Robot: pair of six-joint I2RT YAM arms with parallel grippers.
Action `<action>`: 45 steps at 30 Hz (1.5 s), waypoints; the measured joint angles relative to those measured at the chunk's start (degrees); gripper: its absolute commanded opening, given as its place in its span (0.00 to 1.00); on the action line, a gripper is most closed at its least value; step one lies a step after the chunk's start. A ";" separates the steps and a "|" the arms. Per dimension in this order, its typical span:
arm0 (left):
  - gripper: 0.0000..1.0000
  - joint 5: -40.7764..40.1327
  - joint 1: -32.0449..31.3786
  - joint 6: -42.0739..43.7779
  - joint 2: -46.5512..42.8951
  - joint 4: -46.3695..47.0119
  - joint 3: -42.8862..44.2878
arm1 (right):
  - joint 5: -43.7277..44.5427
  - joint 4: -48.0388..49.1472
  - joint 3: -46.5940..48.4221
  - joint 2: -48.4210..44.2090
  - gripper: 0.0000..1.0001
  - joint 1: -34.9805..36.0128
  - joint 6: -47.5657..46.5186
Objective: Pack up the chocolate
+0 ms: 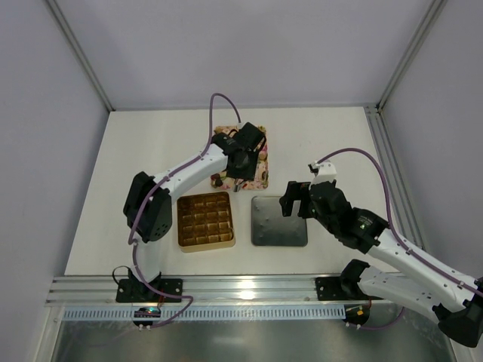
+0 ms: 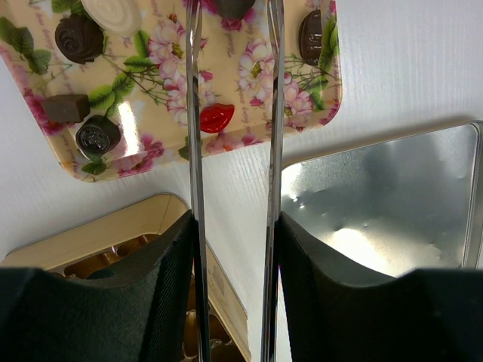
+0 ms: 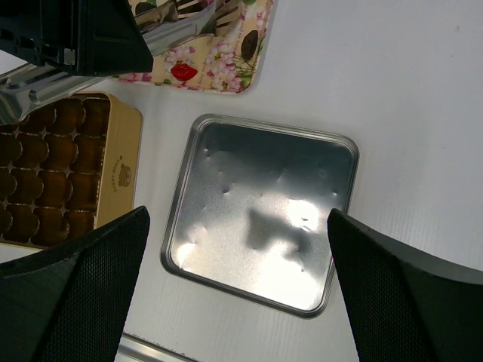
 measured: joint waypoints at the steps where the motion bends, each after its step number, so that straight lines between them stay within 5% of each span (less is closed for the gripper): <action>1: 0.44 0.00 0.00 -0.02 0.00 0.00 0.00 | 0.00 0.00 0.00 0.00 1.00 0.00 -0.02; 10: 0.35 -0.02 0.00 0.00 0.00 0.00 0.02 | 0.17 0.00 0.00 0.00 1.00 0.00 -0.28; 27: 0.32 -0.24 0.00 0.15 -0.83 -1.75 2.62 | 1.01 -0.02 0.00 0.87 1.00 0.00 -1.16; 45: 0.33 -1.29 0.00 -1.40 -18.53 -5.01 -7.89 | 0.92 0.61 0.00 2.45 1.00 0.00 -1.22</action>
